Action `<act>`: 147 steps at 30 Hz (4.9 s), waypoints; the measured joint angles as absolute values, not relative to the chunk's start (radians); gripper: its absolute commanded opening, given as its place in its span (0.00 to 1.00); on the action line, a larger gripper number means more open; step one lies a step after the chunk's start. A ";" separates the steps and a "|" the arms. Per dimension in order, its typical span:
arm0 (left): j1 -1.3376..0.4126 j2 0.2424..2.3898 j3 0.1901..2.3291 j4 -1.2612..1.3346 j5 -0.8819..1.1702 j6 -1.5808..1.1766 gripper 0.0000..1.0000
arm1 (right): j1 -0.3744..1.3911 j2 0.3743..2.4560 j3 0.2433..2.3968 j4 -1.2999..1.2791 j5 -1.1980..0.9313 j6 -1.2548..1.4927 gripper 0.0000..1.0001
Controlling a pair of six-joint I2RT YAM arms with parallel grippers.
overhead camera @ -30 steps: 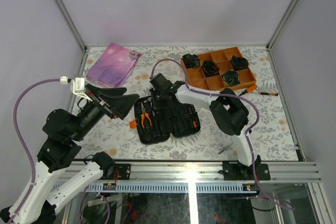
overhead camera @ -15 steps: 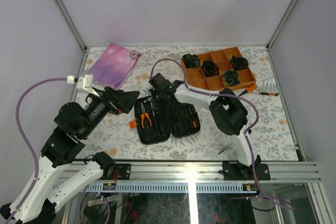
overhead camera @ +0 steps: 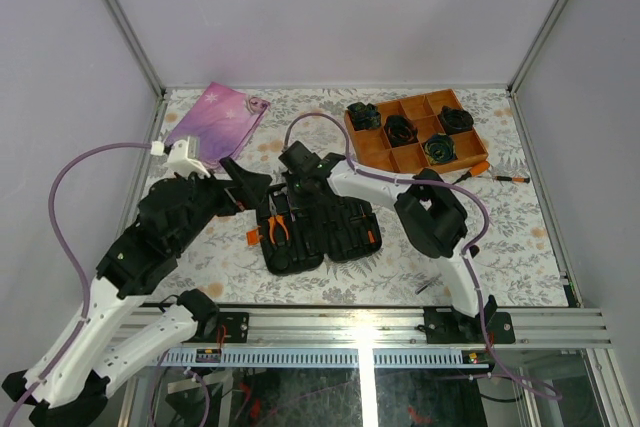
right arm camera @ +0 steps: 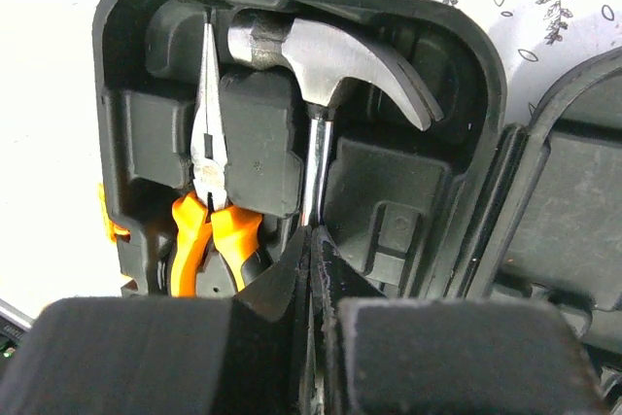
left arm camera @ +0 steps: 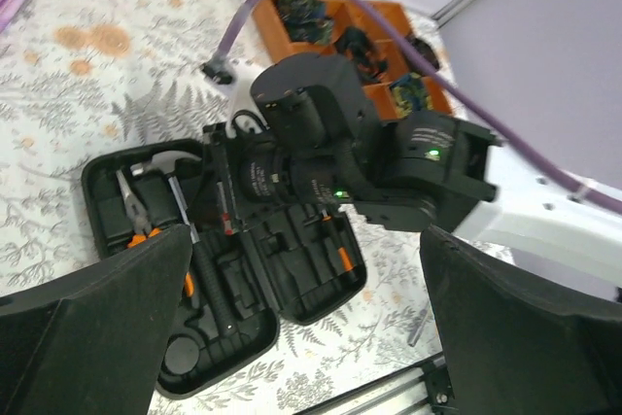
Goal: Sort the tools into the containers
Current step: Place the hammer in the storage box, then pick up the screwdriver from the center of the board.
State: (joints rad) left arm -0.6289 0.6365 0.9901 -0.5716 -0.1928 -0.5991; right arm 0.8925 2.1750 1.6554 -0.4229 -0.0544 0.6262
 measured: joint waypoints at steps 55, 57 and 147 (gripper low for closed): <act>-0.629 0.706 0.910 -0.802 -0.324 -0.599 1.00 | 0.860 0.906 0.727 -0.632 0.494 0.909 0.75; -0.629 0.727 0.910 -0.802 -0.308 -0.608 1.00 | 0.824 0.910 0.706 -0.664 0.496 0.931 0.75; -0.629 0.636 0.815 -0.631 -0.115 -0.624 1.00 | 0.940 1.098 0.472 0.331 -0.167 0.368 0.00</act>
State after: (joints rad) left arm -0.6289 0.6365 0.8150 -0.6312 -0.1146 -0.6239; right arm 0.9401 1.0985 0.4725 0.3313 -0.1669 0.3679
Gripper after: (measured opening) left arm 0.995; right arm 0.360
